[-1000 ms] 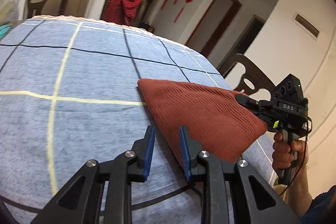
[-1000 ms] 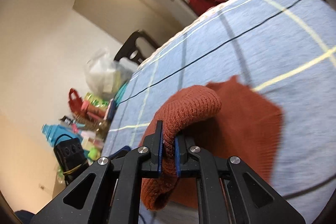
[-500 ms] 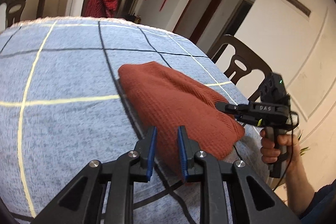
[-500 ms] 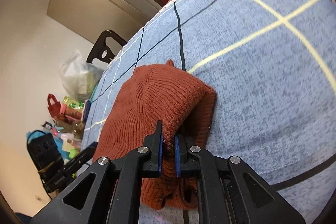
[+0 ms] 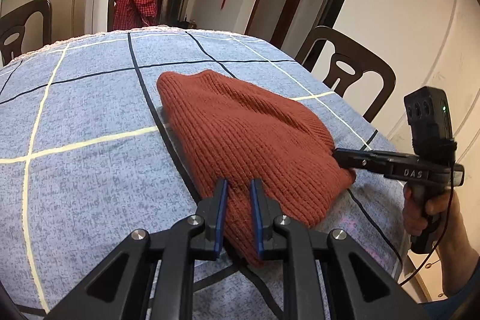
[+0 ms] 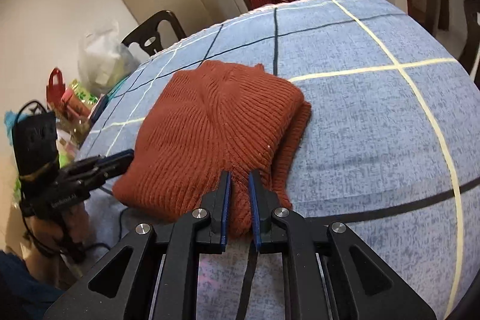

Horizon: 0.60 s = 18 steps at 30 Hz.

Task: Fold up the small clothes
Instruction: 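Press the folded sweater bundle with both grippers to flatten it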

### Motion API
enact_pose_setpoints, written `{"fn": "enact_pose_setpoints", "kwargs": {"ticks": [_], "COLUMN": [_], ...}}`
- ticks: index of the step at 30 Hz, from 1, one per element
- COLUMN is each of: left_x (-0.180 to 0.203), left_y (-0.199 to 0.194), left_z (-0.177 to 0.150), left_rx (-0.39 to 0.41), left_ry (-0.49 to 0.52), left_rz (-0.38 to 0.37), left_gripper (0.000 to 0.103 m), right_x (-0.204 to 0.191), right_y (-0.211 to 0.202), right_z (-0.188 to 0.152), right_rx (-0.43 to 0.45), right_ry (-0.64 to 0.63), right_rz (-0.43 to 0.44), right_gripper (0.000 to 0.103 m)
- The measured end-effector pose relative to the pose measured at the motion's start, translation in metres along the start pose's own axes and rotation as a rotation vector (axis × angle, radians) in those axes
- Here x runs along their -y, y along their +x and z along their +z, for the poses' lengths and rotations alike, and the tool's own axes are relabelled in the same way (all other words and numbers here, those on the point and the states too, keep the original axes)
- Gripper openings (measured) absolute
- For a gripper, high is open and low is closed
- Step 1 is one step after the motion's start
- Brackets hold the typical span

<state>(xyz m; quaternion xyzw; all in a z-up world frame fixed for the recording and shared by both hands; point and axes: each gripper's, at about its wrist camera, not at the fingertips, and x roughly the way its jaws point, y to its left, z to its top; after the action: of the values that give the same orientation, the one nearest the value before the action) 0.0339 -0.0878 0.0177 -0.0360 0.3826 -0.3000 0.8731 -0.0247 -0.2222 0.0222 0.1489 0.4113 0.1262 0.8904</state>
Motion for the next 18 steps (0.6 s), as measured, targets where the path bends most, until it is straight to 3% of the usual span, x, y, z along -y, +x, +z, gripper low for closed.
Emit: {"fn": "enact_pose_setpoints", "kwargs": {"ticks": [3, 8, 11, 13, 18], "left_x": [0.003, 0.012, 0.01, 0.011, 0.014], "left_y": [-0.007, -0.002, 0.025, 0.033, 0.027], "left_z": [0.009, 0.034, 0.036, 0.033, 0.033], "left_rx": [0.018, 0.056, 0.006, 0.014, 0.02], "left_ry": [0.006, 0.05, 0.06, 0.067, 0.067], "left_rz": [-0.002, 0.038, 0.083, 0.09, 0.106], "left_gripper": [0.017, 0.017, 0.017, 0.017, 0.018], "right_x": [-0.006, -0.002, 0.009, 0.018, 0.017], "right_y": [-0.013, -0.013, 0.012, 0.038, 0.027], "right_z": [0.011, 0.04, 0.049, 0.047, 0.043], "right_rx": [0.045, 0.115, 0.083, -0.003, 0.044], "right_ry": [-0.045, -0.015, -0.003, 0.008, 0.0], "right_rz": [-0.079, -0.085, -0.112, -0.165, -0.162], "right_gripper": [0.012, 0.012, 0.016, 0.016, 0.016]}}
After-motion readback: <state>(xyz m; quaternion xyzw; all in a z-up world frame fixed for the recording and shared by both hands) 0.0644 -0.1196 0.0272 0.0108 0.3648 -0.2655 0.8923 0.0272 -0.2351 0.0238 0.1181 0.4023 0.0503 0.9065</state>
